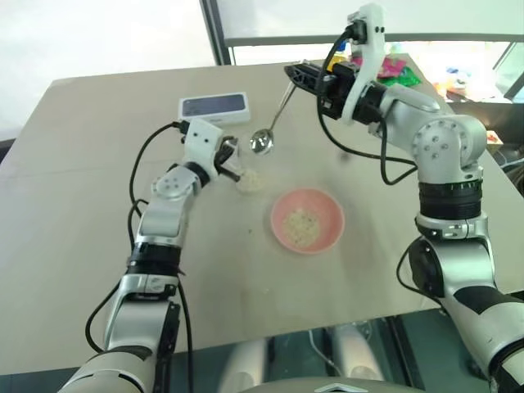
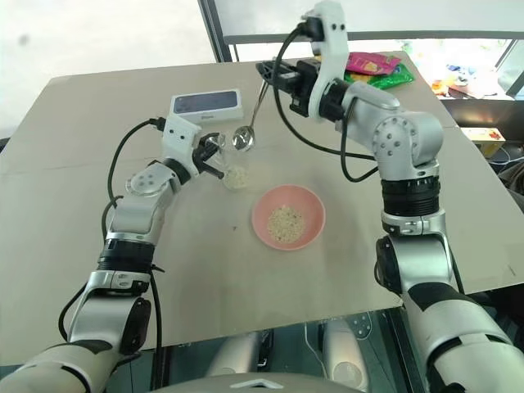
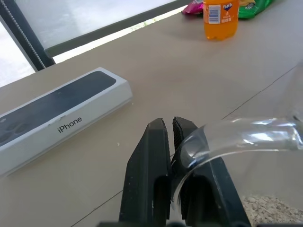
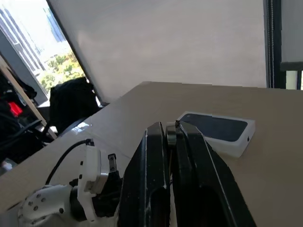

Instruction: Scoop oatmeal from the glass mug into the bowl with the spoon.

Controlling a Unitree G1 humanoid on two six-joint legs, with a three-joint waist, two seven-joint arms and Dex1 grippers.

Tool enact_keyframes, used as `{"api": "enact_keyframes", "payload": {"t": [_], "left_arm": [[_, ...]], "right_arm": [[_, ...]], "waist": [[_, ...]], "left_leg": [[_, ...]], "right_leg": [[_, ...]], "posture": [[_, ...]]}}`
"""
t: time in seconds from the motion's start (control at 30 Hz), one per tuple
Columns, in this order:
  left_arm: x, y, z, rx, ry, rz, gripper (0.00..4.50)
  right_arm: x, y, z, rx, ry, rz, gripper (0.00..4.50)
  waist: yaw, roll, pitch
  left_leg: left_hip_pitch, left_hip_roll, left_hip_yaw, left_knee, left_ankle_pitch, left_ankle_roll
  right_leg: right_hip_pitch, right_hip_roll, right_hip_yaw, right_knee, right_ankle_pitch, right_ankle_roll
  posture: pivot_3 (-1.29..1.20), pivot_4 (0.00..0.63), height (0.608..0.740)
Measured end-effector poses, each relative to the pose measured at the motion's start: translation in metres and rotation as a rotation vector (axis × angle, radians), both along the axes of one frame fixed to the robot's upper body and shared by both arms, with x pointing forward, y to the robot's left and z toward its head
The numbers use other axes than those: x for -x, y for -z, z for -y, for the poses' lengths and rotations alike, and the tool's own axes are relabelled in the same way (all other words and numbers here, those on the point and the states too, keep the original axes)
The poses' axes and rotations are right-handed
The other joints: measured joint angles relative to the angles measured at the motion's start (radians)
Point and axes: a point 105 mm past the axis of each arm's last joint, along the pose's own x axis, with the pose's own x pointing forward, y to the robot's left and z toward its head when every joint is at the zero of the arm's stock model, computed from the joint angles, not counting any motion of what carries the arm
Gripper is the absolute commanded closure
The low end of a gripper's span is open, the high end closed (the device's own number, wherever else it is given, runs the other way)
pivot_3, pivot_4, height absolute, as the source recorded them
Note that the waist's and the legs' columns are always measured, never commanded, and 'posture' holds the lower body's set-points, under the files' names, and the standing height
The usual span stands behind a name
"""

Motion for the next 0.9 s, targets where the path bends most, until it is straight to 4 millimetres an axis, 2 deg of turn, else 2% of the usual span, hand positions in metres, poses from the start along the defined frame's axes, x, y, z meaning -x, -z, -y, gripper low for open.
{"api": "enact_keyframes", "payload": {"t": [0.1, 0.27, 0.33, 0.43, 0.5, 0.7, 0.83, 0.9], "left_arm": [[-0.001, -0.001, 0.004, -0.007, 0.016, -0.017, 4.46], [-0.005, -0.002, 0.014, -0.02, 0.044, -0.036, 4.46], [-0.005, -0.001, 0.016, -0.017, 0.049, -0.038, 4.46], [-0.006, 0.0, 0.015, -0.014, 0.05, -0.042, 4.46], [-0.006, 0.0, 0.015, -0.013, 0.052, -0.039, 4.46], [-0.006, -0.001, 0.017, -0.017, 0.065, -0.009, 4.46], [-0.005, 0.003, 0.02, -0.001, 0.078, 0.016, 4.46], [-0.005, 0.004, 0.021, 0.0, 0.08, 0.019, 4.46]], "right_arm": [[0.001, 0.023, -0.015, 0.14, 0.0, 0.086, 4.5], [-0.003, 0.061, -0.034, 0.251, 0.003, 0.135, 4.5], [-0.001, 0.069, -0.041, 0.299, -0.014, 0.186, 4.5], [0.001, 0.07, -0.047, 0.281, -0.025, 0.174, 4.5], [0.001, 0.069, -0.046, 0.202, -0.024, 0.079, 4.5], [-0.007, 0.07, -0.029, 0.1, 0.018, -0.106, 4.5], [-0.017, 0.048, -0.007, 0.029, 0.083, -0.117, 4.5], [-0.017, 0.045, -0.006, 0.019, 0.083, -0.118, 4.5]], "waist": [[0.0, 0.0, 0.0], [0.001, 0.0, 0.0], [0.001, 0.0, 0.0], [0.001, 0.0, -0.001], [0.001, -0.001, -0.001], [0.002, -0.001, -0.001], [0.002, -0.001, -0.001], [0.002, -0.001, -0.001]], "left_leg": [[0.0, 0.0, 0.0, 0.0, 0.0, 0.0], [0.0, -0.001, 0.0, 0.001, 0.0, 0.0], [0.0, -0.001, -0.001, 0.001, 0.0, 0.0], [0.0, -0.001, -0.002, 0.001, 0.001, -0.001], [0.0, 0.0, -0.003, 0.001, 0.001, -0.001], [0.0, -0.001, -0.003, 0.001, 0.001, -0.001], [0.0, -0.001, -0.003, 0.001, 0.001, -0.001], [0.0, -0.001, -0.003, 0.001, 0.001, -0.001]], "right_leg": [[0.0, 0.0, 0.0, 0.0, 0.0, 0.0], [0.0, 0.0, 0.0, 0.0, 0.0, 0.0], [0.0, 0.0, 0.0, 0.0, 0.0, 0.0], [0.0, 0.0, -0.001, 0.0, 0.0, 0.0], [0.001, 0.0, -0.002, 0.0, 0.0, 0.0], [0.001, 0.0, -0.002, 0.0, 0.0, 0.0], [0.001, -0.001, -0.002, 0.0, 0.0, 0.0], [0.001, -0.001, -0.002, 0.0, 0.0, 0.0]], "posture": [[0.0, 0.15, 0.74], [0.0, 0.15, 0.74], [0.0, 0.15, 0.74], [0.0, 0.15, 0.74], [0.0, 0.15, 0.74], [0.0, 0.15, 0.74], [0.0, 0.15, 0.74], [0.0, 0.15, 0.74]]}}
